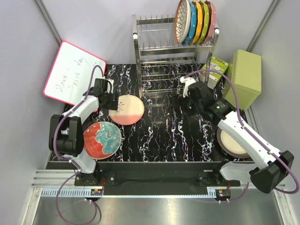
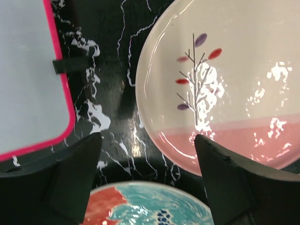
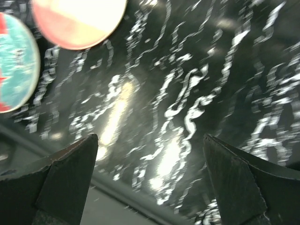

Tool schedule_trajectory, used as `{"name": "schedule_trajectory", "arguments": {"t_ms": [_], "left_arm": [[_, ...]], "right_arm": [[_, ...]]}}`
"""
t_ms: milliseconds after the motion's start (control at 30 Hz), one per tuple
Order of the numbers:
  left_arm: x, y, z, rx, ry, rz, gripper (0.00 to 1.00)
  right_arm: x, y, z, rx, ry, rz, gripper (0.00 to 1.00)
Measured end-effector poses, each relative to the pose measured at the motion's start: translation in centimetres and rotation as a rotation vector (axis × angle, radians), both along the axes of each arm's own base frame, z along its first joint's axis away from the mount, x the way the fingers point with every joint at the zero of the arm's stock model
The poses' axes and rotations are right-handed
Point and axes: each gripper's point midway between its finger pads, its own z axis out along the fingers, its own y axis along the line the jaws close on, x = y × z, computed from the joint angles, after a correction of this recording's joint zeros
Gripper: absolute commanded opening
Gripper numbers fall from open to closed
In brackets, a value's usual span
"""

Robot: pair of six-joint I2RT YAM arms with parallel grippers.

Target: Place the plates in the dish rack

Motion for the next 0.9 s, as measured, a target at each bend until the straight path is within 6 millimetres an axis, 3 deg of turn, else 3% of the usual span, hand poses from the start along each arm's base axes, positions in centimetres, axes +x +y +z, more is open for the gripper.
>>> {"name": "schedule_trajectory", "arguments": {"t_ms": [167,267,300,367,433,500,567,600,633,767,900], "left_arm": [[-0.4,0.2,0.2,0.014,-0.005,-0.060,0.85],[-2.2,0.9,2.1,0.016,-0.012,-0.079,0.73],[-3.0,1.5,3.1,0.016,-0.016,-0.087,0.55],[-4.3,2.0,4.2,0.017,-0.006,-0.121,0.37],[-6.0,2.2,4.5,0.023,0.032,-0.185,0.09],[-7.6,1.6,3.8,0.033,0.090,-0.275,0.03],[-9.2,0.7,2.5,0.053,0.163,-0.371,0.13],[-9.9,0.2,1.6,0.062,0.204,-0.420,0.26],[-10.5,-0.1,0.7,0.071,0.244,-0.465,0.47],[-12.9,-0.7,-2.3,0.074,0.385,-0.566,0.58],[-13.6,0.5,-2.8,0.069,0.414,-0.548,0.66]], "right_arm": [[-0.2,0.0,-0.3,0.100,0.083,-0.011,1.00],[-0.5,-0.2,-1.1,0.119,0.114,-0.013,1.00],[-0.8,-0.1,-1.5,0.126,0.131,-0.006,1.00],[-1.4,0.1,-2.4,0.135,0.166,0.007,1.00],[-1.8,0.2,-3.0,0.139,0.189,0.012,1.00],[-1.9,0.2,-3.2,0.140,0.195,0.015,1.00],[-1.7,0.4,-3.0,0.147,0.182,0.018,1.00],[-1.6,0.5,-2.9,0.151,0.178,0.022,1.00],[-1.6,0.6,-2.8,0.153,0.176,0.027,1.00],[-1.5,1.1,-2.7,0.168,0.174,0.052,1.00],[-1.5,1.4,-2.5,0.181,0.169,0.064,1.00]]}}
